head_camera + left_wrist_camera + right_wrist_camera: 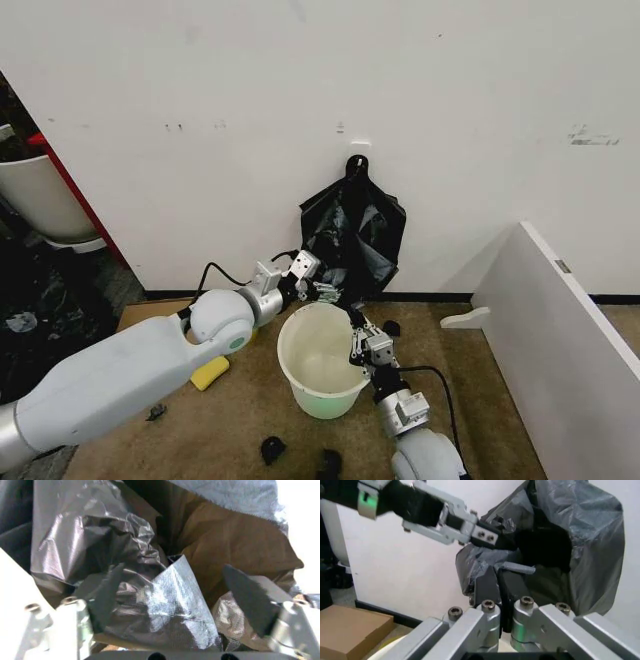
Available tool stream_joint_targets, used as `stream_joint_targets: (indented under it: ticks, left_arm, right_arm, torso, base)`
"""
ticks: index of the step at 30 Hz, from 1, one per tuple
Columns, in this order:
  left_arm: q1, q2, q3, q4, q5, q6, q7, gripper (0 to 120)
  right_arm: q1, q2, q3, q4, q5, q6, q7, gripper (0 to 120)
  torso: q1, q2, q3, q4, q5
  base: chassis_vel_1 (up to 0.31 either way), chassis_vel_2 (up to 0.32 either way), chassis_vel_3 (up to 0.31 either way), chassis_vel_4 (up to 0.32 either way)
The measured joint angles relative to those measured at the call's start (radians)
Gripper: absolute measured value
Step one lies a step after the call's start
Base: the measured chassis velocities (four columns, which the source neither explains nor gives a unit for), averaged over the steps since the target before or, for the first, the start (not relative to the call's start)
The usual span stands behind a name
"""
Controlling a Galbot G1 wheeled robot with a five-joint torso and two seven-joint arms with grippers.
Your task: Place the garbage bag over the trash bin.
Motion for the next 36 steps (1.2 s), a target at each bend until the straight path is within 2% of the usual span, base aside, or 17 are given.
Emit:
stream_joint_targets:
  ticks: [6, 7, 13, 14, 16, 20, 28, 30, 32, 36]
  left_arm:
    - [-0.004, -0.030, 0.021, 0.040, 0.008, 0.011, -0.031, 48]
    - [-0.004, -0.030, 0.021, 0.040, 0.008, 0.011, -0.031, 48]
    - [-0.002, -0.045, 0.027, 0.063, 0.022, 0.017, -0.044, 25]
    - [0.000, -0.047, 0.027, 0.064, 0.023, 0.017, -0.046, 19]
    - [0.002, -0.047, 0.026, 0.064, 0.023, 0.018, -0.048, 18]
    - [0.043, -0.047, -0.001, 0.062, 0.037, -0.009, -0.080, 0]
    - [0.151, -0.070, -0.095, 0.045, 0.053, -0.141, -0.180, 0]
    - [0.177, -0.076, -0.117, 0.039, 0.053, -0.182, -0.200, 0]
    - [0.184, -0.077, -0.125, 0.037, 0.055, -0.191, -0.205, 0]
    - [0.218, -0.084, -0.160, 0.031, 0.065, -0.207, -0.216, 0]
  right_arm:
    - [0.001, -0.002, 0.000, 0.006, 0.006, -0.002, 0.000, 0]
    - [0.001, -0.002, 0.000, 0.006, 0.006, -0.002, 0.000, 0]
    - [-0.003, -0.004, 0.001, 0.014, 0.013, -0.003, 0.001, 0]
    - [-0.003, -0.006, 0.002, 0.014, 0.014, -0.004, 0.002, 0]
    - [-0.003, -0.006, 0.003, 0.014, 0.015, -0.004, 0.002, 0]
    - [-0.003, -0.010, 0.003, 0.019, 0.030, -0.007, 0.005, 0]
    - [-0.010, -0.011, -0.006, 0.042, 0.042, -0.027, 0.007, 0]
    - [-0.020, -0.016, -0.007, 0.059, 0.046, -0.030, 0.005, 8]
    - [-0.027, -0.019, -0.007, 0.070, 0.049, -0.030, 0.002, 11]
    - [-0.057, -0.038, -0.001, 0.116, 0.055, -0.030, -0.010, 30]
  torso:
    - [0.000, 0.000, 0.000, 0.0000, -0.0001]
    - [0.000, 0.000, 0.000, 0.0000, -0.0001]
    - [0.000, 0.000, 0.000, 0.0000, 0.0000]
    - [0.000, 0.000, 0.000, -0.0001, 0.0000]
    - [0.000, 0.000, 0.000, 0.0000, -0.0001]
    - [0.000, 0.000, 0.000, -0.0001, -0.0001]
    - [0.000, 0.000, 0.000, 0.0000, -0.0001]
    - [0.000, 0.000, 0.000, 0.0000, -0.0002]
    - [0.000, 0.000, 0.000, 0.0000, -0.0001]
    - [0.000, 0.000, 0.000, 0.0000, -0.0001]
  base:
    - [0.000, 0.000, 0.000, 0.000]
    - [0.000, 0.000, 0.000, 0.000]
    - [0.000, 0.000, 0.000, 0.000]
    - [0.000, 0.000, 0.000, 0.000]
    - [0.000, 0.000, 0.000, 0.000]
    - [0.000, 0.000, 0.000, 0.000]
    - [0.000, 0.000, 0.000, 0.000]
    - [0.000, 0.000, 0.000, 0.000]
    - [0.000, 0.000, 0.000, 0.000]
    - [0.000, 0.000, 0.000, 0.000]
